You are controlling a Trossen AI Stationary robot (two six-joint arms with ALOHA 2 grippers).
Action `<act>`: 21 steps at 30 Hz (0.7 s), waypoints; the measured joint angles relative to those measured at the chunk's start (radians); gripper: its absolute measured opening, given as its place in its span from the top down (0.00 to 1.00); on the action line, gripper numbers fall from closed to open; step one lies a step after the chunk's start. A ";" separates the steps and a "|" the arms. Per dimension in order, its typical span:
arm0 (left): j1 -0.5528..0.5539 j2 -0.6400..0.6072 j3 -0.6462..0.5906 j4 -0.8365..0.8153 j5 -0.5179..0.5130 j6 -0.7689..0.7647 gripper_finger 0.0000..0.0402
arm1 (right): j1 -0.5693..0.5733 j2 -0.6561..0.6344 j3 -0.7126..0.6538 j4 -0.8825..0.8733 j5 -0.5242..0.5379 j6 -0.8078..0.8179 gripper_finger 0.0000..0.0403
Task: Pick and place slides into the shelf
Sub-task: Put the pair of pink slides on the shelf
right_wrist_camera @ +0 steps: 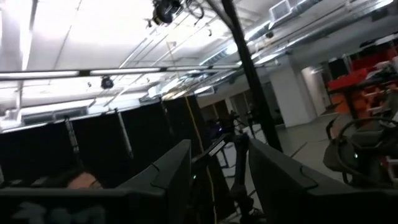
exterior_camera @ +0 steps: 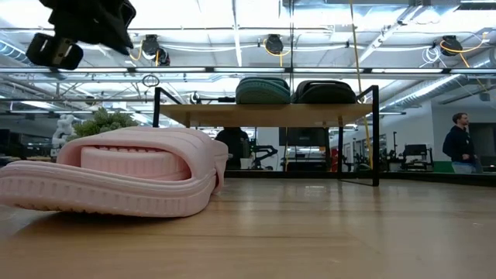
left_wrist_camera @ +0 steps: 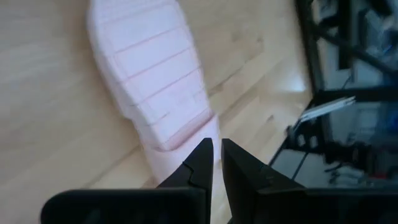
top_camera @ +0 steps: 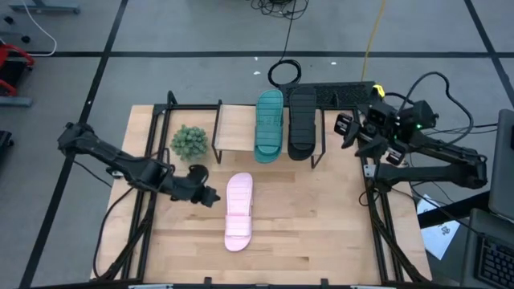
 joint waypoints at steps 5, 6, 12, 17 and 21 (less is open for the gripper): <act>-0.115 0.058 0.000 0.038 -0.144 -0.160 0.92 | 0.029 -0.004 0.000 -0.001 -0.014 -0.005 0.62; -0.136 0.076 0.000 0.042 -0.166 -0.196 0.92 | 0.033 -0.004 0.000 -0.001 -0.025 -0.005 0.62; -0.245 0.185 0.000 0.074 -0.298 -0.343 0.92 | 0.058 -0.008 -0.001 -0.001 -0.033 -0.006 0.62; -0.308 0.237 0.000 0.136 -0.378 -0.391 0.92 | 0.071 -0.010 -0.001 -0.001 -0.035 -0.008 0.62; -0.339 0.276 0.000 0.177 -0.375 -0.382 0.92 | 0.084 -0.010 -0.001 -0.001 -0.035 -0.010 0.62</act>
